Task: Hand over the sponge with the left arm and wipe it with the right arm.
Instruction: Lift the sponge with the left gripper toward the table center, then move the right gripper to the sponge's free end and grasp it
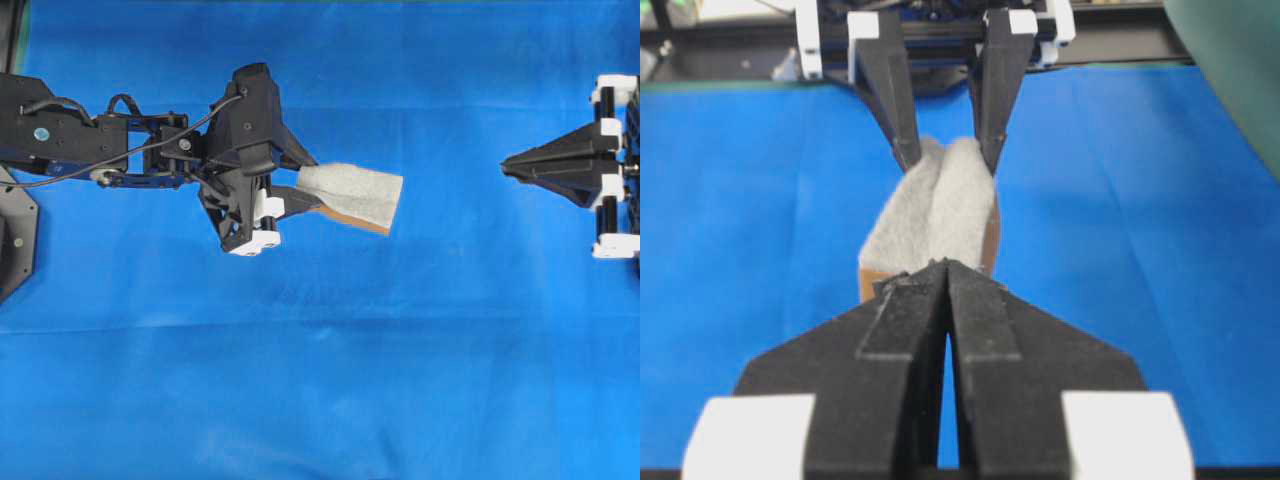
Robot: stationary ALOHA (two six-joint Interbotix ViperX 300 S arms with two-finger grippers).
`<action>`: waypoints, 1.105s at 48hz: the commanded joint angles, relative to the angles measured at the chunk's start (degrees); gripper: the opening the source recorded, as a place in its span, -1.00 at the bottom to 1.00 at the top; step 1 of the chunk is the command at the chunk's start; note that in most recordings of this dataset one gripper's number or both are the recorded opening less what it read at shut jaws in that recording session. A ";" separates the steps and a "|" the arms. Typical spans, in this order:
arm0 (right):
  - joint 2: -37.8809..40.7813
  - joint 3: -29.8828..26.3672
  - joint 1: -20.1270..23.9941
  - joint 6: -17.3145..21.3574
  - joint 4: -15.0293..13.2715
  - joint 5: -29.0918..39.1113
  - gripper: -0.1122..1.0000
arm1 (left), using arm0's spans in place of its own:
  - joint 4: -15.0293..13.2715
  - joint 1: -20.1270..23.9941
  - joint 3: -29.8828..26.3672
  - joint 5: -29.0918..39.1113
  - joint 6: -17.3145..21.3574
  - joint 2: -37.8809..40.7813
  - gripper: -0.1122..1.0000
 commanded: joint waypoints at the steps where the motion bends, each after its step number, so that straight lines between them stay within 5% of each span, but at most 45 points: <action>1: 1.49 -2.29 0.35 1.32 0.26 -0.97 -0.79 | -0.09 0.00 -0.53 -0.18 -0.09 -0.97 -0.10; 15: 11.87 -8.35 3.87 2.64 0.18 -2.55 -0.73 | -0.09 0.26 -0.44 -0.18 -0.09 -0.79 -0.10; 24: 19.78 -12.66 4.48 2.72 0.18 -2.29 0.23 | -0.09 0.35 -0.35 -0.18 -0.09 -0.79 -0.10; 28: 23.55 -14.85 4.39 2.64 0.18 -2.29 0.49 | -0.09 0.35 -0.35 -0.18 -0.09 -0.79 -0.10; 53: 36.30 -23.73 0.88 2.90 1.14 3.34 0.52 | -0.09 0.35 0.53 -0.18 0.18 -0.79 -0.10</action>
